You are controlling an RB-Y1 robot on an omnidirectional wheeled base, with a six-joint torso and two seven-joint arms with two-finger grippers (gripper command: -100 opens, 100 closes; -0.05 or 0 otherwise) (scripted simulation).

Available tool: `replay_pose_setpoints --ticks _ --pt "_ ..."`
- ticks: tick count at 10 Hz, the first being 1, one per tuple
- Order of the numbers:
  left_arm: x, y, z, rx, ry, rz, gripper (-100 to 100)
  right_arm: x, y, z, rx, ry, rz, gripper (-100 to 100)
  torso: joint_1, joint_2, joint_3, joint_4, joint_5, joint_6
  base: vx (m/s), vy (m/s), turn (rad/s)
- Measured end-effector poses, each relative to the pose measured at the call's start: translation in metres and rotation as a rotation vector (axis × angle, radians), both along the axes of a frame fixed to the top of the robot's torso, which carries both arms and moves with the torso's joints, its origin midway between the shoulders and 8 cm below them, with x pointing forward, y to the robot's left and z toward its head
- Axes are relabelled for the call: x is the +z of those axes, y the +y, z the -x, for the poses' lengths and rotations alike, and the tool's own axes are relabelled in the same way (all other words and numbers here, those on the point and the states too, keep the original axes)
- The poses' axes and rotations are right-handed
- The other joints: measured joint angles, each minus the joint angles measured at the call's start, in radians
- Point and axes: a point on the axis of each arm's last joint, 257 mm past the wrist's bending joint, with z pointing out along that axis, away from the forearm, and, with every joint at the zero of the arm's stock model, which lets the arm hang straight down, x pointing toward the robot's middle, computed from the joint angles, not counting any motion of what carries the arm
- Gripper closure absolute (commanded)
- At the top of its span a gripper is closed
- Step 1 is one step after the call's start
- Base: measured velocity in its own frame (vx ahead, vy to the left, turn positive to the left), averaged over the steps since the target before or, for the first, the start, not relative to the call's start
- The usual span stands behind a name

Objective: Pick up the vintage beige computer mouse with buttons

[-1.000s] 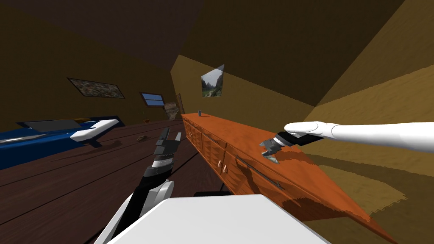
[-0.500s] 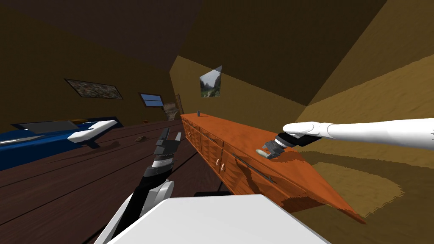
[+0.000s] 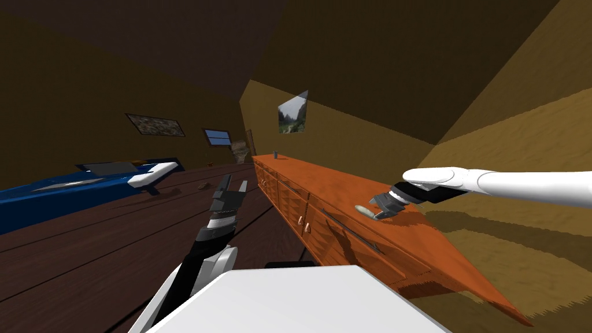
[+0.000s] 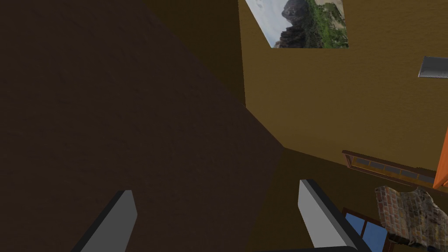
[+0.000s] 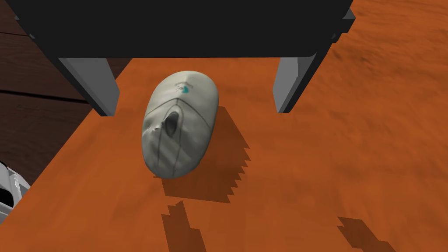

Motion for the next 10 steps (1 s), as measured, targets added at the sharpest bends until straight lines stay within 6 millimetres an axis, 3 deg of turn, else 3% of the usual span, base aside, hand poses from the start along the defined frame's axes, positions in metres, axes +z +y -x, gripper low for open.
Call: replay_pose_setpoints --ticks 2,6,8,9,10 --pt "0.000 0.000 0.000 0.000 0.000 0.000 0 0.007 0.000 -0.004 0.000 -0.017 0.003 -100 -0.001 -0.001 -0.001 0.000 0.000 0.000 -0.008 0.014 0.104" --pt "0.000 0.000 0.000 0.000 0.000 0.000 0 0.004 -0.038 0.015 -0.068 -0.015 0.015 -100 0.000 0.000 0.000 0.000 0.000 -0.001 -0.024 0.026 0.089" --pt "0.000 0.000 0.000 0.000 0.000 0.000 0 0.002 -0.046 0.026 -0.083 -0.006 0.017 -100 0.000 0.000 0.000 0.000 0.000 0.000 -0.006 0.009 -0.012" --pt "0.000 0.000 0.000 0.000 0.000 0.000 0 0.009 -0.046 0.021 -0.080 -0.023 0.017 -100 -0.001 -0.001 0.000 0.000 0.000 0.000 -0.019 0.026 0.183" --pt "0.000 0.000 0.000 0.000 0.000 0.000 0 0.007 -0.057 0.026 -0.101 -0.024 0.018 -100 0.000 0.000 0.000 0.000 0.000 -0.001 -0.022 0.031 0.125"
